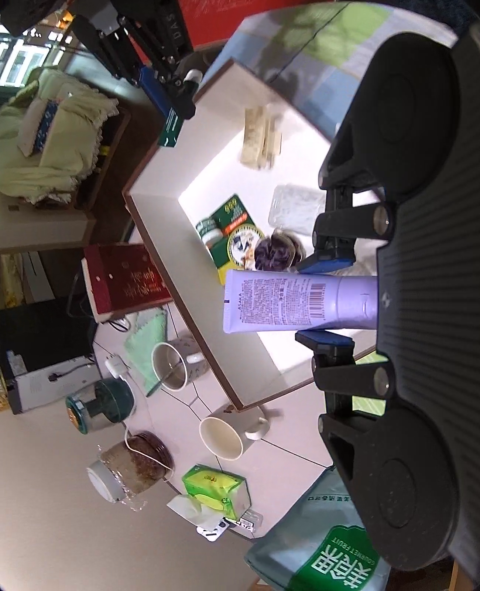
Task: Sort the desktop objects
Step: 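Lift the lavender tube and green tube over the box with both tools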
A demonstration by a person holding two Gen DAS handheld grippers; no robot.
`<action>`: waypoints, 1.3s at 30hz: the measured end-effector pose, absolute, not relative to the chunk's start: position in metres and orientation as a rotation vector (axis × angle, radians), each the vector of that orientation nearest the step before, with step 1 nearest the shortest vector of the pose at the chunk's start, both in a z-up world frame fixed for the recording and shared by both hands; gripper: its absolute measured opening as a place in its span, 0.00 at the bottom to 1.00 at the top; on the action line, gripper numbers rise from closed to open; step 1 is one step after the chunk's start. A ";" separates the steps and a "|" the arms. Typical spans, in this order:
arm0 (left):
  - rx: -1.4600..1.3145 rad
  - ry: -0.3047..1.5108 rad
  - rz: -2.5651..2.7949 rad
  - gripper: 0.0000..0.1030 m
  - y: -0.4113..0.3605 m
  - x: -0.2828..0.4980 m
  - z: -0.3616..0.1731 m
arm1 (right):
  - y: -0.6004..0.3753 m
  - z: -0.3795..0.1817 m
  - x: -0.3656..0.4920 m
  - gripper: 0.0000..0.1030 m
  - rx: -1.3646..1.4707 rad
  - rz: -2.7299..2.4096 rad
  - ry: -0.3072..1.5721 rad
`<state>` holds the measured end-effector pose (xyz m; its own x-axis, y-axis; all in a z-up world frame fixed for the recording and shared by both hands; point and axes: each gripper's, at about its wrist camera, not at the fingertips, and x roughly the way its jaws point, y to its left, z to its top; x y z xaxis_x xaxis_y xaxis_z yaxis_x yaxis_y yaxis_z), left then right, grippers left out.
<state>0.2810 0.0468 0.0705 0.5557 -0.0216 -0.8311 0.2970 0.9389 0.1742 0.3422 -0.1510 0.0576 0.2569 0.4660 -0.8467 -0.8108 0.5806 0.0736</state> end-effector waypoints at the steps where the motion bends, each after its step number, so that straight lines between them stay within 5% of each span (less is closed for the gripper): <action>1: 0.306 0.976 -0.183 0.26 0.047 0.287 0.067 | -0.148 0.054 0.347 0.16 -0.423 0.889 0.976; 39: 0.222 1.126 -0.013 0.27 0.054 0.386 -0.043 | -0.106 -0.051 0.412 0.16 -0.577 0.681 1.096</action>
